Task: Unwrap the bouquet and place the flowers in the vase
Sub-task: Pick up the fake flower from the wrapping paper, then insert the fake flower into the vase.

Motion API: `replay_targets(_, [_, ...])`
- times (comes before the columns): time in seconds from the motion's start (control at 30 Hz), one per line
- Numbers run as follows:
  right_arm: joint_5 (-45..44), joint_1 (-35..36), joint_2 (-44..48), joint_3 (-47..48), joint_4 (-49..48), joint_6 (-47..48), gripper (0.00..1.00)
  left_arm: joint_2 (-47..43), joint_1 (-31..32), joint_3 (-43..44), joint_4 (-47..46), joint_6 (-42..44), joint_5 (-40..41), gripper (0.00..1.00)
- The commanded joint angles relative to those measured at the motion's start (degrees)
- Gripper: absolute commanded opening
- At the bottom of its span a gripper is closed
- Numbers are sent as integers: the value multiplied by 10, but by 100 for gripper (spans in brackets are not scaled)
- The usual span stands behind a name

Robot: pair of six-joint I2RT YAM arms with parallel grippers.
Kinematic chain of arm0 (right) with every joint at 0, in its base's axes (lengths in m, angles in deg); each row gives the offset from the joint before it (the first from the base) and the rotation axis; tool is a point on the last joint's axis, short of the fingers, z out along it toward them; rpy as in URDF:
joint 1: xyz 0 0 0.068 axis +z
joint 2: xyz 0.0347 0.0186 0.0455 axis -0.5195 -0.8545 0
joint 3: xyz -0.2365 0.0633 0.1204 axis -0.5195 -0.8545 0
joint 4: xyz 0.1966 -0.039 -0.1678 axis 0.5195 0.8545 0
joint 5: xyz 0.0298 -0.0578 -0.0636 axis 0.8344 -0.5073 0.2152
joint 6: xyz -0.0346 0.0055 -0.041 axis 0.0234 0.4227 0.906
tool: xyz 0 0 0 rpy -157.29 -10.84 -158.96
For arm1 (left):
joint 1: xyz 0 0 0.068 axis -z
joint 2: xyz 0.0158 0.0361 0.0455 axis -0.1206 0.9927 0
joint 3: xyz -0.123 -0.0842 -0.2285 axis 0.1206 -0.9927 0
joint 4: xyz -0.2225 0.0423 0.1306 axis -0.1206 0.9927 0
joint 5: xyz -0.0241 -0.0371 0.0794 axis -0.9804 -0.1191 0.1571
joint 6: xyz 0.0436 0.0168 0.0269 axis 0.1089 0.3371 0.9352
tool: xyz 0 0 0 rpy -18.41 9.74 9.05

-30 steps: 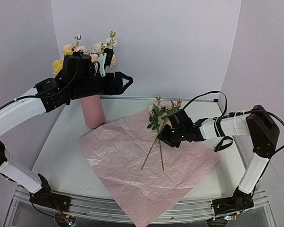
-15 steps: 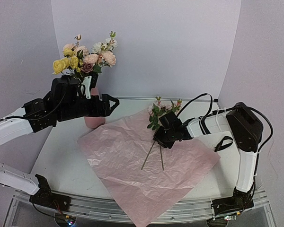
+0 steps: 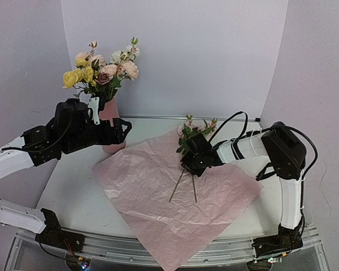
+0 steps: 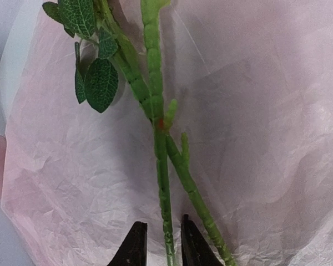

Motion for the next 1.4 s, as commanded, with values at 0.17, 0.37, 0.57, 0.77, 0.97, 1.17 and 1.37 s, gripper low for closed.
replay_targets(0.17, [-17, 2, 19, 20, 26, 5, 0, -31, 0, -14, 0, -8, 69, 91])
replay_targets(0.37, [-29, 2, 109, -18, 3, 63, 0, -46, 0, -22, -1, -34, 57, 91])
replay_targets(0.57, [13, 2, 207, -91, -85, 168, 0, -35, 0, -22, -1, -57, 6, 90])
replay_targets(0.77, [158, 3, 266, -177, -223, 273, 0, 5, 0, 11, -3, -51, -95, 89])
replay_targets(0.97, [285, 12, 296, -244, -368, 291, 0, 40, 0, 34, -24, -78, -158, 88])
replay_targets(1.17, [316, 48, 312, -258, -413, 312, 0, 53, 1, 24, -81, -115, -211, 84])
replay_targets(1.37, [290, 99, 335, -283, -449, 315, 0, 64, 0, 15, -131, -153, -240, 79])
